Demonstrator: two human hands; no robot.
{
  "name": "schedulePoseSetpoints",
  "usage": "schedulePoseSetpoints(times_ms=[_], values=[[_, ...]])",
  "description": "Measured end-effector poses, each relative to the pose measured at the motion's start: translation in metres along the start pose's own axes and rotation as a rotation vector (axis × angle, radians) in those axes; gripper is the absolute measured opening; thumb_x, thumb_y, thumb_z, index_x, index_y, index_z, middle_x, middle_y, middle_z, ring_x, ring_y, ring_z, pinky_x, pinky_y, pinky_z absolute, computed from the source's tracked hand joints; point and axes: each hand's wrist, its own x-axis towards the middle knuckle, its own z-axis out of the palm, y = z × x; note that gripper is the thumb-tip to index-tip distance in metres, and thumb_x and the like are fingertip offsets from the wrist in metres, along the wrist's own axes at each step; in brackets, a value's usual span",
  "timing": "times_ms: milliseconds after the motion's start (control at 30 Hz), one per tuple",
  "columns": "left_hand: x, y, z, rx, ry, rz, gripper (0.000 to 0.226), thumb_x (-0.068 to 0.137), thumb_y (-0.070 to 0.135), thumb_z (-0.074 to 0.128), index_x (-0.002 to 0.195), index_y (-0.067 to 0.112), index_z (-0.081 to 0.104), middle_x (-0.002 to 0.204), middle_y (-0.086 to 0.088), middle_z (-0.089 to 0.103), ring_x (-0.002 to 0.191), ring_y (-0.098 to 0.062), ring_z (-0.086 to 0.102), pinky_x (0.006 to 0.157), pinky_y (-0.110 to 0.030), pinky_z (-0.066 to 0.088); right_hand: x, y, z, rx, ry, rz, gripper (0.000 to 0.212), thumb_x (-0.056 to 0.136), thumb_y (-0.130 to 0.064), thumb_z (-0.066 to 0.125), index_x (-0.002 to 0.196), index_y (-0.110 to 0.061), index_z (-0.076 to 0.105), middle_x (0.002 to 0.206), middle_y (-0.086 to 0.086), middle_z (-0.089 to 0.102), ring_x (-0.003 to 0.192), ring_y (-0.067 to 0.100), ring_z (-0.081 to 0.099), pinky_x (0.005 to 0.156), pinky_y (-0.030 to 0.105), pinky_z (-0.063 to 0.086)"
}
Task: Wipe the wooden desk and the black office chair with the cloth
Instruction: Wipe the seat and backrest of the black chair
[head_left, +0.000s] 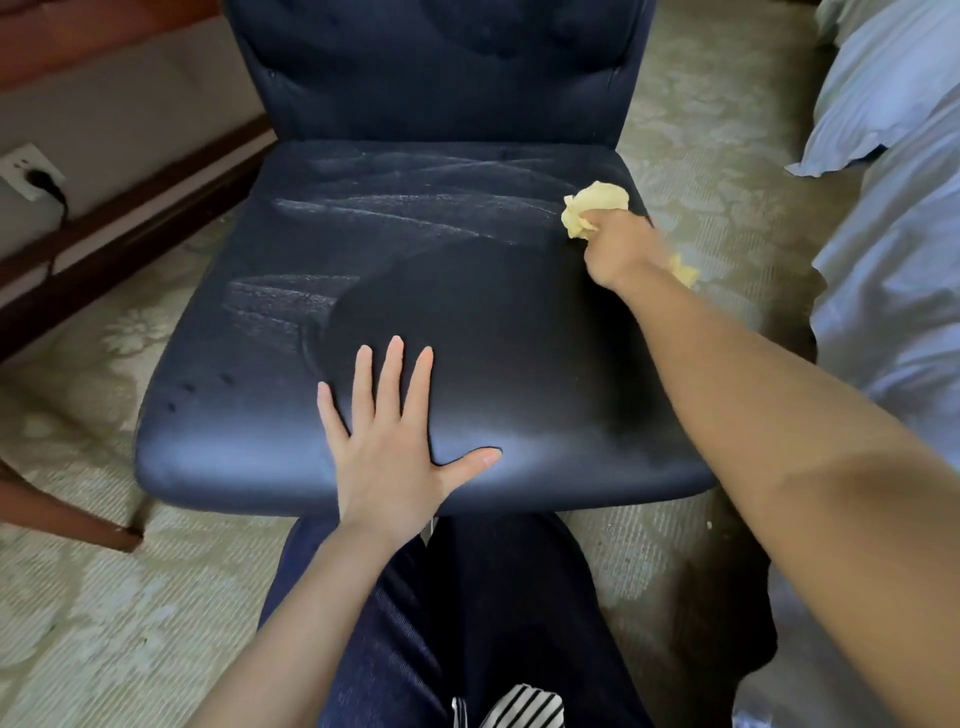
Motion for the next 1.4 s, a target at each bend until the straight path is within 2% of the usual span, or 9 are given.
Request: schedulePoseSetpoints(times_ms=[167, 267, 333, 400, 500, 633, 800, 1000, 1400], values=[[-0.002, 0.025, -0.001, -0.073, -0.017, -0.061, 0.106, 0.070, 0.087, 0.019, 0.152, 0.021, 0.011, 0.160, -0.008, 0.011, 0.147, -0.031, -0.004, 0.115, -0.051, -0.003, -0.048, -0.047, 0.018, -0.079, 0.027, -0.128, 0.040, 0.092, -0.011, 0.044, 0.126, -0.025, 0.058, 0.120, 0.012, 0.059, 0.108, 0.033, 0.054, 0.089, 0.038, 0.039], [-0.003, 0.025, -0.002, -0.409, 0.004, -0.022, 0.090, 0.077, 0.078, 0.030, 0.146, 0.037, -0.011, 0.158, 0.005, -0.013, 0.140, -0.013, -0.031, 0.109, -0.029, -0.023, -0.096, -0.068, 0.028, -0.091, 0.092, -0.273, 0.035, 0.091, -0.011, 0.043, 0.118, -0.024, 0.061, 0.114, 0.005, 0.062, 0.100, 0.028, 0.055, 0.078, 0.036, 0.035], [-0.006, 0.019, -0.011, -0.790, 0.017, -0.036, 0.075, 0.086, 0.051, 0.053, 0.144, 0.044, 0.005, 0.157, 0.013, 0.001, 0.143, -0.003, -0.019, 0.113, -0.020, -0.013, -0.128, -0.072, 0.033, -0.053, 0.109, -0.372, 0.036, 0.091, -0.013, 0.043, 0.120, -0.027, 0.060, 0.115, -0.001, 0.062, 0.100, 0.026, 0.054, 0.076, 0.035, 0.033], [-0.013, 0.005, -0.022, -0.937, 0.142, -0.091, 0.060, 0.090, 0.025, 0.057, 0.139, 0.041, 0.027, 0.153, 0.012, 0.024, 0.146, -0.005, 0.003, 0.118, -0.025, 0.006, -0.160, -0.069, 0.035, 0.035, 0.083, -0.497, 0.040, 0.089, -0.012, 0.048, 0.122, -0.029, 0.060, 0.123, -0.005, 0.061, 0.105, 0.026, 0.055, 0.082, 0.036, 0.035], [-0.015, -0.031, -0.031, -0.661, 0.311, -0.164, 0.050, 0.088, 0.023, 0.052, 0.137, 0.019, 0.046, 0.147, 0.000, 0.039, 0.145, -0.021, 0.020, 0.118, -0.041, 0.009, -0.196, -0.046, 0.033, 0.216, 0.067, -0.639, 0.043, 0.082, -0.003, 0.053, 0.117, -0.023, 0.067, 0.124, -0.003, 0.063, 0.111, 0.027, 0.059, 0.090, 0.038, 0.043], [-0.013, -0.074, -0.029, -0.363, 0.240, -0.324, 0.055, 0.095, 0.028, 0.056, 0.143, 0.010, 0.038, 0.155, -0.012, 0.027, 0.146, -0.030, 0.013, 0.115, -0.056, 0.001, -0.205, 0.010, 0.030, 0.198, 0.180, -0.638, 0.045, 0.079, 0.007, 0.057, 0.116, -0.016, 0.069, 0.124, 0.000, 0.063, 0.117, 0.024, 0.057, 0.098, 0.037, 0.045], [-0.014, -0.079, -0.024, -0.120, 0.119, -0.280, 0.073, 0.088, 0.058, 0.026, 0.146, 0.015, 0.033, 0.158, -0.009, 0.020, 0.146, -0.029, 0.010, 0.110, -0.063, 0.004, -0.172, 0.065, 0.016, 0.228, 0.336, -0.272, 0.031, 0.093, -0.001, 0.052, 0.123, -0.006, 0.063, 0.124, 0.011, 0.062, 0.119, 0.029, 0.055, 0.107, 0.037, 0.038], [-0.017, -0.065, -0.016, -0.011, 0.130, -0.265, 0.069, 0.091, 0.055, 0.018, 0.145, 0.016, 0.037, 0.155, -0.012, 0.027, 0.144, -0.034, 0.018, 0.110, -0.061, 0.013, -0.135, 0.035, 0.018, 0.248, 0.485, 0.184, 0.031, 0.094, -0.008, 0.046, 0.120, -0.007, 0.063, 0.118, 0.012, 0.064, 0.112, 0.028, 0.055, 0.099, 0.034, 0.038], [-0.018, -0.062, -0.016, 0.022, 0.101, -0.289, 0.068, 0.091, 0.047, 0.002, 0.151, 0.023, 0.022, 0.159, -0.007, 0.015, 0.148, -0.024, 0.006, 0.115, -0.051, 0.002, -0.219, -0.115, 0.061, 0.199, 0.295, -0.501, 0.035, 0.080, -0.008, 0.048, 0.104, -0.018, 0.072, 0.106, -0.002, 0.069, 0.109, 0.024, 0.061, 0.088, 0.033, 0.047]])
